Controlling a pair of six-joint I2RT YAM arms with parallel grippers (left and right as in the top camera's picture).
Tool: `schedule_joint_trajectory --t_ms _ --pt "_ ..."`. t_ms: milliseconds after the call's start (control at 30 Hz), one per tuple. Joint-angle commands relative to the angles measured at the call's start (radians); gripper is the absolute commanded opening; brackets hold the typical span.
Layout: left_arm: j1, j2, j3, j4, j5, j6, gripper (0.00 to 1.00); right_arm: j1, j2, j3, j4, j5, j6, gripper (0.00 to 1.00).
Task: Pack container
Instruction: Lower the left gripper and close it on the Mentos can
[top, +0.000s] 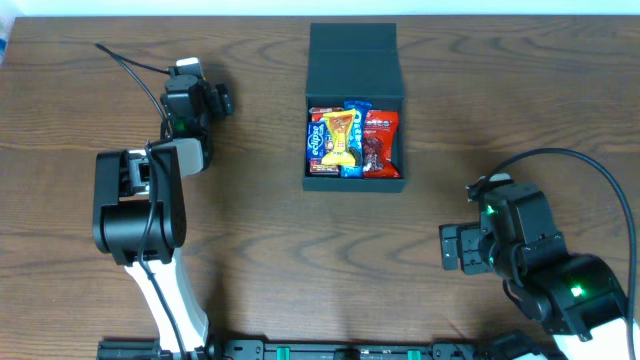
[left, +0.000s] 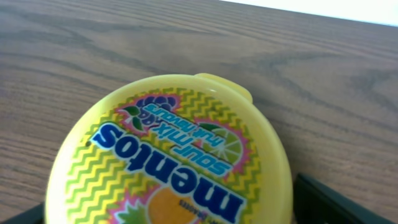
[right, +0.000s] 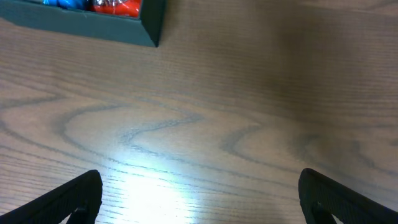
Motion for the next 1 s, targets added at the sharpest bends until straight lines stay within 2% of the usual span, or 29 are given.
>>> schedule_joint_trajectory --t_ms 0,133,467,967 --pt "0.0 0.009 0.029 0.006 -0.018 -0.003 0.84 -0.006 -0.002 0.003 -0.002 0.0 0.011 0.99" --pt "0.0 0.009 0.029 0.006 -0.018 -0.003 0.72 -0.006 -0.002 0.003 -0.002 0.0 0.011 0.99" --pt "0.0 0.009 0.029 0.001 -0.018 -0.003 0.61 -0.006 -0.002 0.003 -0.002 0.0 0.011 0.99" --pt "0.0 0.009 0.029 -0.044 -0.018 -0.003 0.28 -0.006 -0.002 0.003 -0.002 0.0 0.011 0.99"
